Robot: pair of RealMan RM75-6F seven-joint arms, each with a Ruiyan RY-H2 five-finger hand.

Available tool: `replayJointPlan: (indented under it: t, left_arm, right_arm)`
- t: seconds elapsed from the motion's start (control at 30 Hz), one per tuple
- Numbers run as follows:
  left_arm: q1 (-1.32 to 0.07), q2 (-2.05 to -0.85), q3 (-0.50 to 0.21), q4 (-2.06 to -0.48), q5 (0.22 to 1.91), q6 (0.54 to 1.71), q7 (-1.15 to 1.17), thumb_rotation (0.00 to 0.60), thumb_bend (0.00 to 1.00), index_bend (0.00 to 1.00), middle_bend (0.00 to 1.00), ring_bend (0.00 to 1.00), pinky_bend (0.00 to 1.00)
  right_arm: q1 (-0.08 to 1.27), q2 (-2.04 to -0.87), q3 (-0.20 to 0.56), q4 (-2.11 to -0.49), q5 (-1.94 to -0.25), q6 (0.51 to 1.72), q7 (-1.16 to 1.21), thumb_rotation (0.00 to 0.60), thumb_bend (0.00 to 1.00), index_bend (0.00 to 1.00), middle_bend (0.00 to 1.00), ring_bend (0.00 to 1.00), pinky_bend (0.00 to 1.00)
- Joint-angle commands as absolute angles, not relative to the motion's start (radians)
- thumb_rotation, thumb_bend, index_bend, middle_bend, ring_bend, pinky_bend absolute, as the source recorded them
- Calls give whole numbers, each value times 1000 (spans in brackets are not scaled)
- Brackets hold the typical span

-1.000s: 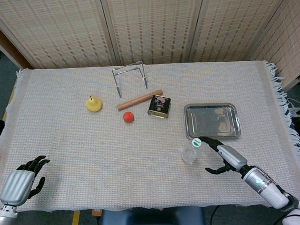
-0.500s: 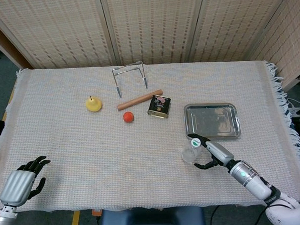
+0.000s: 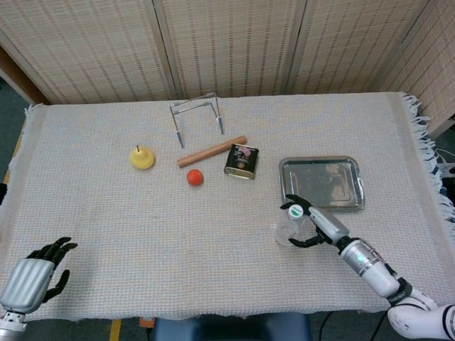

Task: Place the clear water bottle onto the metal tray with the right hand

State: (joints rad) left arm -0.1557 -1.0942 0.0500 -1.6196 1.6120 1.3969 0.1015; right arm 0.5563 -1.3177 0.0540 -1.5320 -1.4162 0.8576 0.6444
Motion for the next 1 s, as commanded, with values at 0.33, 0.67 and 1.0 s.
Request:
replayJointPlan:
  t: [0.33, 0.67, 1.0]
  left_arm:
    - [-158, -1095, 52, -1619, 1613, 1390, 102, 600, 500, 229, 160, 255, 410]
    - [-162, -1097, 54, -1619, 1612, 1380, 108, 600, 501, 230, 160, 255, 409]
    - [-163, -1097, 59, -1624, 1618, 1377, 115, 600, 501, 230, 160, 256, 411]
  right_arm:
    - [538, -1333, 74, -1532, -1386, 898, 604, 600, 29, 437, 51, 0, 220]
    - [510, -1246, 112, -1622, -1358, 970, 517, 600, 29, 465, 133, 0, 224]
    - [463, -1186, 175, -1751, -1331, 1178, 184, 600, 29, 465, 162, 0, 224]
